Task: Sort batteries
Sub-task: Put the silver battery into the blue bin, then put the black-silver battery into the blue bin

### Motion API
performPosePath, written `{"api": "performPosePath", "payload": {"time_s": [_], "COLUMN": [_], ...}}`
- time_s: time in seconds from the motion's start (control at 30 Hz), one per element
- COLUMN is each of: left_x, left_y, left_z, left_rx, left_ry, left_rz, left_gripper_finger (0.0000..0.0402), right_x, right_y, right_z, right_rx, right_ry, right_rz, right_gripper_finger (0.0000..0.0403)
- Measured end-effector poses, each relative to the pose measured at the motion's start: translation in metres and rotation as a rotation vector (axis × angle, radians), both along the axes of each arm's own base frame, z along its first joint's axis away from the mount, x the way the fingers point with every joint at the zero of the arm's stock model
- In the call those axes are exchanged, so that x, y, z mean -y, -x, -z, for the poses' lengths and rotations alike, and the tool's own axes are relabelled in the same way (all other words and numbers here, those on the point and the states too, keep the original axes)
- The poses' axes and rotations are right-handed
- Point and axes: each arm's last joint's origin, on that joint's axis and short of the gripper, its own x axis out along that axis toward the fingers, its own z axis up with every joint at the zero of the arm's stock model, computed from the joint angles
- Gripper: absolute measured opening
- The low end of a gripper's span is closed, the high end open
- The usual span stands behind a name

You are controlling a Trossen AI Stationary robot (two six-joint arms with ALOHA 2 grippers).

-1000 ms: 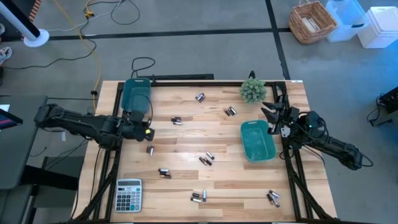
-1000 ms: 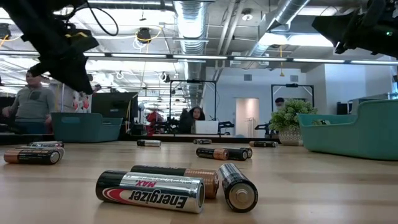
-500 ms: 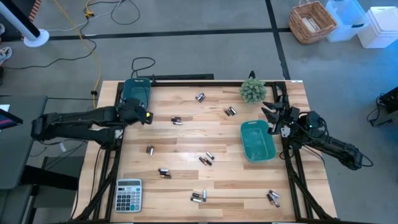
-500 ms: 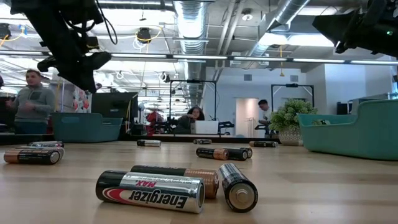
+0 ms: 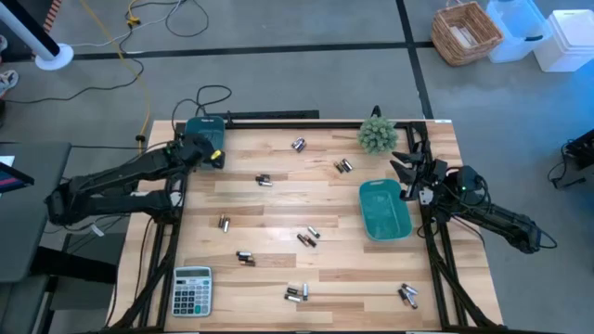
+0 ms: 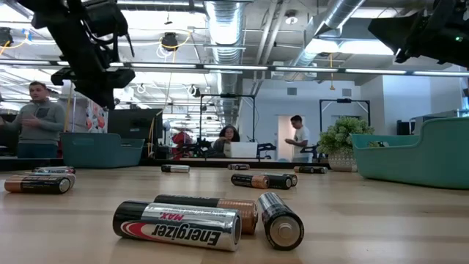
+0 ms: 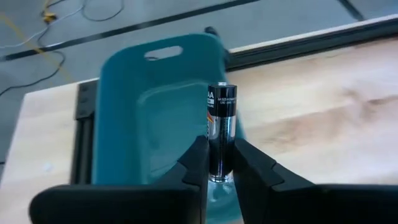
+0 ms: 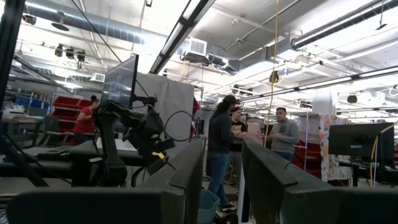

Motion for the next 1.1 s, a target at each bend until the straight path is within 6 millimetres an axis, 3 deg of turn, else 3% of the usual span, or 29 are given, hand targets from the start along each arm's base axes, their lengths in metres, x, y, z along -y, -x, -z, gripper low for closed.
{"api": "performPosePath", "payload": {"time_s": [0.27,0.63,0.8,1.1], "left_x": [-0.015,-0.017,-0.008,0.031], "left_y": [0.011,0.012,0.002,-0.01], "left_z": [0.0,0.0,-0.006,-0.013], "left_rx": [-0.008,0.003,0.044,0.146], "left_ry": [0.016,0.04,0.028,0.126], "left_rz": [-0.078,-0.048,0.111,0.518], "left_gripper_finger": [0.0084,0.0089,0.009,0.009], "right_x": [0.0,0.0,0.0,0.0], "right_y": [0.0,0.0,0.0,0.0], "right_z": [0.0,0.0,0.0,0.0], "right_rx": [0.0,-0.001,-0.001,-0.001], "right_ry": [0.0,0.001,0.001,0.002], "right_rz": [0.0,0.0,0.001,0.001], "right_gripper_finger": [0.0128,0.0128,0.0128,0.0128]}}
